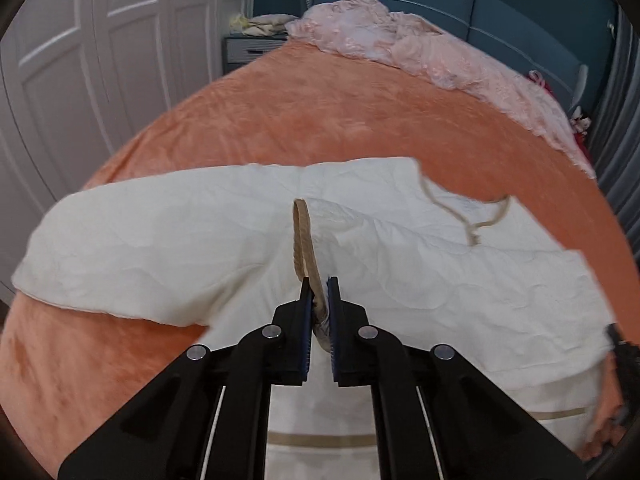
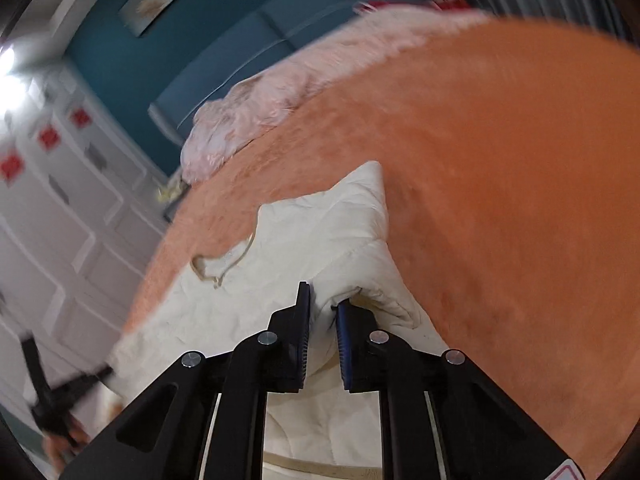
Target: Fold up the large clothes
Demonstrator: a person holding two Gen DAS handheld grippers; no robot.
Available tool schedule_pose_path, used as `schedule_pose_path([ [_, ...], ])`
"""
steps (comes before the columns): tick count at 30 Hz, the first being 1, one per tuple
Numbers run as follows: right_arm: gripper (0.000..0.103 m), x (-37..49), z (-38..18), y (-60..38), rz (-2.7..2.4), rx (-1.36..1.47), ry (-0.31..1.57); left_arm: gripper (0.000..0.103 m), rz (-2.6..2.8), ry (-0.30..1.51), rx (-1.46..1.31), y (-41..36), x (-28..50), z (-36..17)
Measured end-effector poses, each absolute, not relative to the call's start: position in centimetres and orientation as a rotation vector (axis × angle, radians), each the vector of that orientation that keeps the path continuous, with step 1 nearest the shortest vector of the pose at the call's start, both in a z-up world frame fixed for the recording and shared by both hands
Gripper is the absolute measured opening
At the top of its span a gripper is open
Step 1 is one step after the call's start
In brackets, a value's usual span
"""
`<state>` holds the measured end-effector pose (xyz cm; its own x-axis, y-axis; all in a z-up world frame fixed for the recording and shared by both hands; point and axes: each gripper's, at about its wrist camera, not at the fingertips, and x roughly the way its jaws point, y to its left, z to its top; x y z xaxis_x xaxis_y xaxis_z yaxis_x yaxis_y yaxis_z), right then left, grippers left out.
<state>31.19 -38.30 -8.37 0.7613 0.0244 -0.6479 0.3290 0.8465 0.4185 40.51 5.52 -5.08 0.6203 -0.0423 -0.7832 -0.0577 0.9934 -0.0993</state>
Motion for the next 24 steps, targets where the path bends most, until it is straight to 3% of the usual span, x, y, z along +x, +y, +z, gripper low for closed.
schedule_pose_path([
  [5,0.011,31.5,-12.0,-37.9,-0.229,0.478,0.807,0.007,0.04,1.002,-0.086,5.8,40.5,-11.1],
  [15,0.015,31.8,-13.2,-35.5,-0.314,0.27,0.862,0.009,0.122,0.855,0.073,3.5,38.8,-13.7],
  [20,0.018,29.8,-11.3,-34.9,-0.414,0.267,0.839,0.01,0.157,0.818,0.139,2.8,38.2,-13.9],
  [24,0.025,26.9,-6.8,-30.2,-0.389,0.252,0.686,0.01,0.153,0.808,0.125,3.0,38.2,-13.9],
])
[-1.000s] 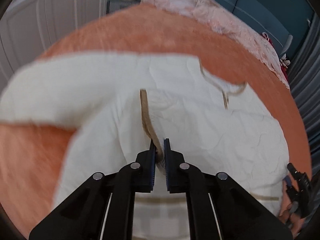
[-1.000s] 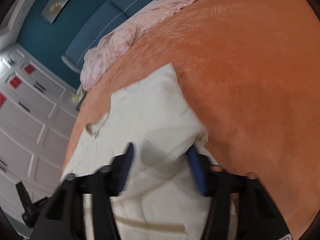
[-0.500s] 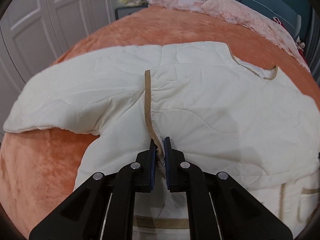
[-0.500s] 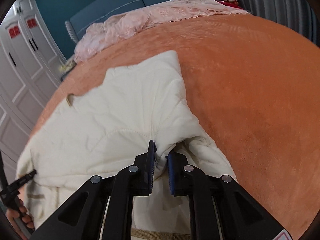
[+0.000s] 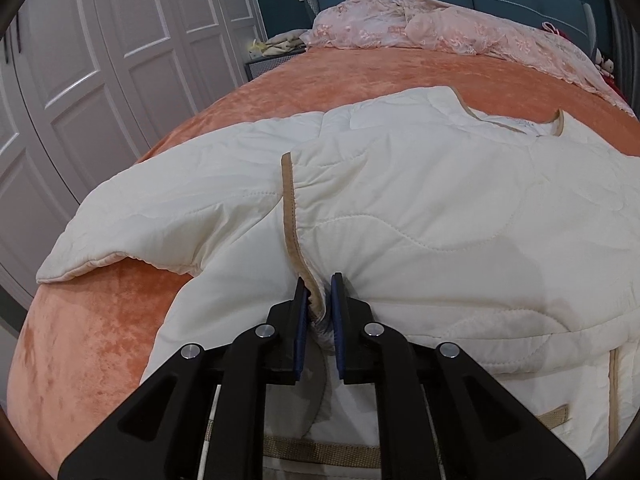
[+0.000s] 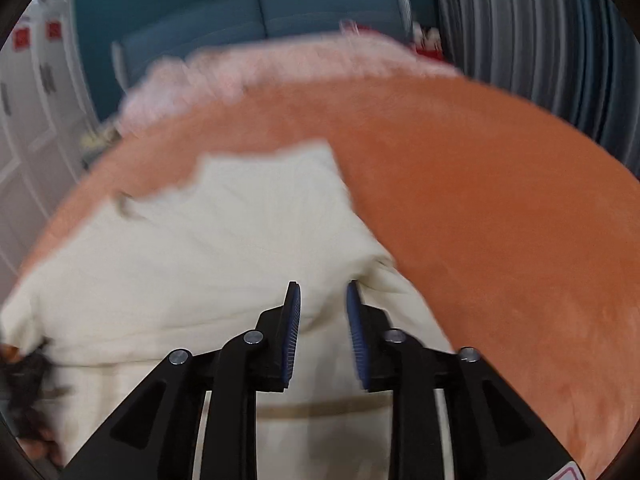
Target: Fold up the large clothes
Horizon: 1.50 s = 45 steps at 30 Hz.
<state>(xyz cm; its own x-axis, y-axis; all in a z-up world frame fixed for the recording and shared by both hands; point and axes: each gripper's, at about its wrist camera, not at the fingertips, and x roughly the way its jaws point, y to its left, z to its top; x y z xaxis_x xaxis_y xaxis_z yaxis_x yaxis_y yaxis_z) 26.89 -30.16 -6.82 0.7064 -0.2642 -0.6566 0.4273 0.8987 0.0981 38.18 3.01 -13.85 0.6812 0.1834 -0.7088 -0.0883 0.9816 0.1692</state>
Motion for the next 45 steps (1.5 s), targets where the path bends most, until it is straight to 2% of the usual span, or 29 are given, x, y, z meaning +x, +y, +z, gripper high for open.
schedule_pose_path([
  [3,0.025,29.9,-6.3,-25.2,-0.228,0.175,0.721,0.011,0.148,0.803,0.112,3.1,38.0,-13.8],
  [10,0.025,34.4,-12.3,-20.1,-0.12,0.183,0.894,0.015,0.14,0.798,0.074,3.7,37.7,-13.7],
  [25,0.025,34.1,-13.8,-19.2,-0.162,0.098,0.841,0.016,0.132,0.779,0.055,3.7,37.6,-13.9],
  [27,0.024,34.1,-13.8,-19.3,-0.16,0.103,0.836,0.022,0.112,0.78,0.015,4.4,37.5,-13.4],
  [28,0.024,34.0,-13.8,-19.3,-0.161,0.107,0.836,0.04,0.087,0.785,-0.033,5.1,37.4,-13.0],
  [29,0.024,34.0,-13.8,-19.4,-0.161,0.108,0.836,0.069,0.03,0.79,-0.131,6.6,37.0,-12.3],
  [30,0.024,34.0,-13.8,-19.3,-0.161,0.108,0.835,0.079,-0.016,0.785,-0.219,8.1,36.4,-11.5],
  [31,0.024,34.0,-13.8,-19.4,-0.161,0.107,0.834,0.084,-0.023,0.762,-0.296,10.3,35.3,-10.5],
  [37,0.024,34.0,-13.7,-19.4,-0.163,0.105,0.829,0.085,0.13,0.766,-0.425,22.7,32.9,-8.1],
  [41,0.024,34.1,-13.7,-19.3,-0.169,0.096,0.827,0.085,0.344,0.795,-0.58,33.4,33.3,-9.3],
  [45,0.024,34.1,-13.8,-19.1,-0.176,0.087,0.822,0.084,0.45,0.808,-0.724,39.7,34.2,-11.2],
])
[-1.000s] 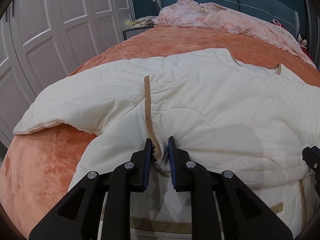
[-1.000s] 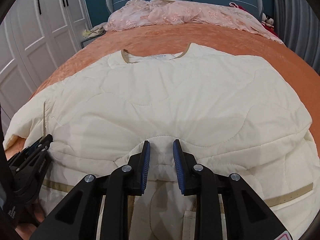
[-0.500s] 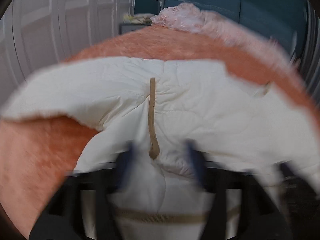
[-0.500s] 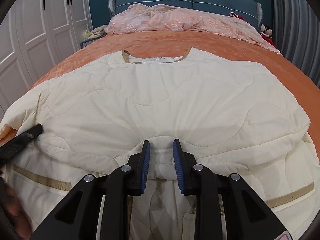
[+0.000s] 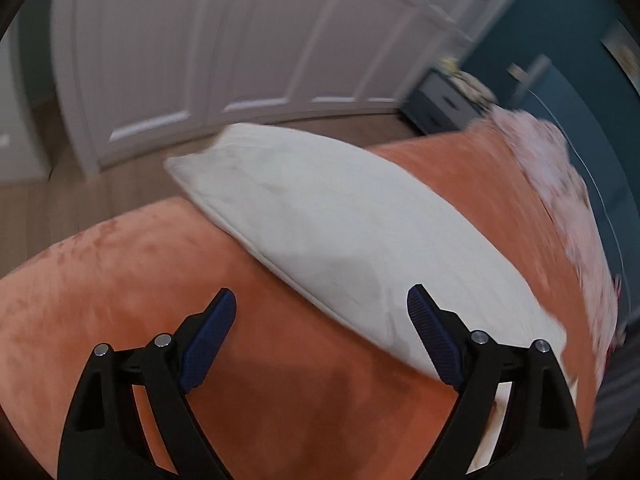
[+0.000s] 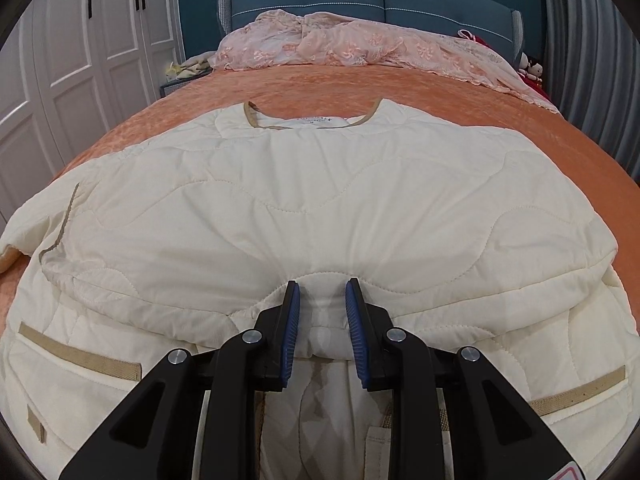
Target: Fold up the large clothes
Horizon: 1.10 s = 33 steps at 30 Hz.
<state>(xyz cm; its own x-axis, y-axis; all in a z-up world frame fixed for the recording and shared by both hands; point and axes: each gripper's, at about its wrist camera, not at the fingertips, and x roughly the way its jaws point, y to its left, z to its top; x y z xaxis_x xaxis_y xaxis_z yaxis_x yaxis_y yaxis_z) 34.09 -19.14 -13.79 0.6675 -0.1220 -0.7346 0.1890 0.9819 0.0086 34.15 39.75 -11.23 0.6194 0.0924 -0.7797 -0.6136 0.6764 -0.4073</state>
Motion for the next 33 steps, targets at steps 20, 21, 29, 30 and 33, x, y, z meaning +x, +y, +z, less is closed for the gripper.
schedule_pose_path([
  [20,0.039,32.4,-12.1,-21.5,-0.071,0.289,0.769,0.009,-0.221,0.547,-0.225,6.2,40.3,9.5],
  [21,0.042,31.4,-11.6,-22.2,-0.053,0.337,0.756,0.009,-0.265,0.567,-0.207,3.9,40.2,8.9],
  [29,0.067,27.1,-8.0,-26.7,-0.084,0.307,0.712,0.087,-0.412,0.693,-0.156,-5.2,38.0,0.4],
  [30,0.068,27.1,-7.6,-27.5,-0.097,0.305,0.709,0.087,-0.395,0.714,-0.162,-4.4,38.2,-0.5],
  [33,0.068,28.2,-6.8,-29.5,-0.114,0.337,0.696,0.087,-0.339,0.764,-0.218,-0.2,39.0,-2.3],
])
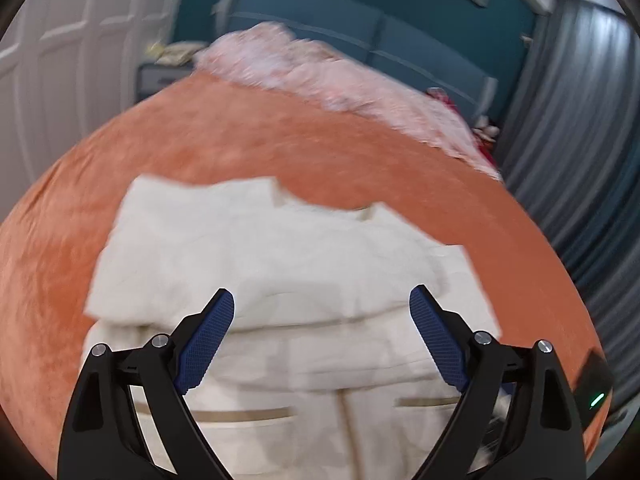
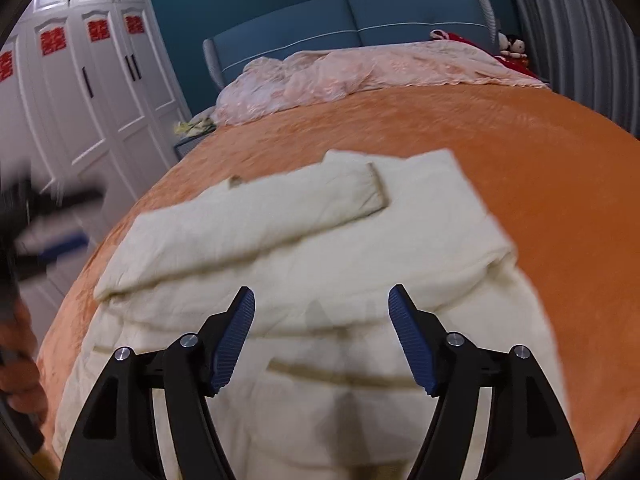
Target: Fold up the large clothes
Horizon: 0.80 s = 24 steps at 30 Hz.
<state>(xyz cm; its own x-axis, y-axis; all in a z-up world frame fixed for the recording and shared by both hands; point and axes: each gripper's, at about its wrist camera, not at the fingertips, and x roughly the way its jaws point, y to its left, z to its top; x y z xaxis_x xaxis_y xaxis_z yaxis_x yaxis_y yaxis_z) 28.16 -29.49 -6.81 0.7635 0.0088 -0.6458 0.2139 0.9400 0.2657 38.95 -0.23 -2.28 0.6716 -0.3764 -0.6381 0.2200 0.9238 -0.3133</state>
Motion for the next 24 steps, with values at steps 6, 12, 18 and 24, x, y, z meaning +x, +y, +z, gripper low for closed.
schedule_pose_path([
  [6,0.071,32.8,-7.1,-32.0,-0.104,0.491,0.71,0.087,-0.184,0.868,-0.478,10.1,42.5,-5.2],
  [12,0.072,38.2,-10.6,-33.4,-0.106,0.662,0.812,0.086,-0.139,0.964,-0.705,14.7,42.2,-9.6],
  [18,0.041,40.9,-10.3,-32.6,-0.1,0.672,0.81,0.077,-0.107,1.006,-0.828,15.9,42.7,-12.1],
  [24,0.006,38.5,-3.3,-31.4,0.016,0.575,0.655,0.03,-0.069,1.0,-0.789,16.3,43.4,-10.9],
])
